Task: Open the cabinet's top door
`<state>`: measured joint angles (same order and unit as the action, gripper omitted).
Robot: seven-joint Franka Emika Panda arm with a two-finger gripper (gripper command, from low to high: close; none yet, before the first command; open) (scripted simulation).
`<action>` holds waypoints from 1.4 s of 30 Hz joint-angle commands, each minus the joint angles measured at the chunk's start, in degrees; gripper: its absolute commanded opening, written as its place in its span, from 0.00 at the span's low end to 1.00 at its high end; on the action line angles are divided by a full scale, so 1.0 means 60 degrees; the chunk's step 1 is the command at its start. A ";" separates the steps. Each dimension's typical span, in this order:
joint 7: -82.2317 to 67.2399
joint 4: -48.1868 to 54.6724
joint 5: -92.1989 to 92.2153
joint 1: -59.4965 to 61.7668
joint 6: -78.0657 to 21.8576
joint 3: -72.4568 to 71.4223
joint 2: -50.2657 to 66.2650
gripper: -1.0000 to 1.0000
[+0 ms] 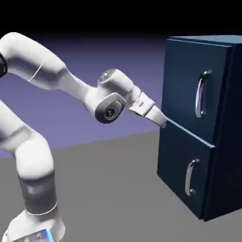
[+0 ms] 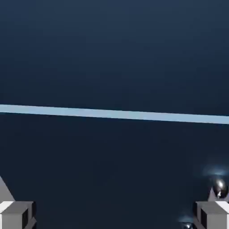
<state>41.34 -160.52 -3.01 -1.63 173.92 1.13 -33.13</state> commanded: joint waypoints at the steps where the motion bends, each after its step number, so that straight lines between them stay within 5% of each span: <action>1: -0.0154 0.0066 -0.0416 -0.0130 -0.0012 0.0157 -0.0065 0.50; 42: -0.6469 0.2788 -1.7443 -0.5468 -0.0522 0.6567 -0.2727 0.50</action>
<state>2.53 -143.79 -107.66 -34.43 170.79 40.53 -49.49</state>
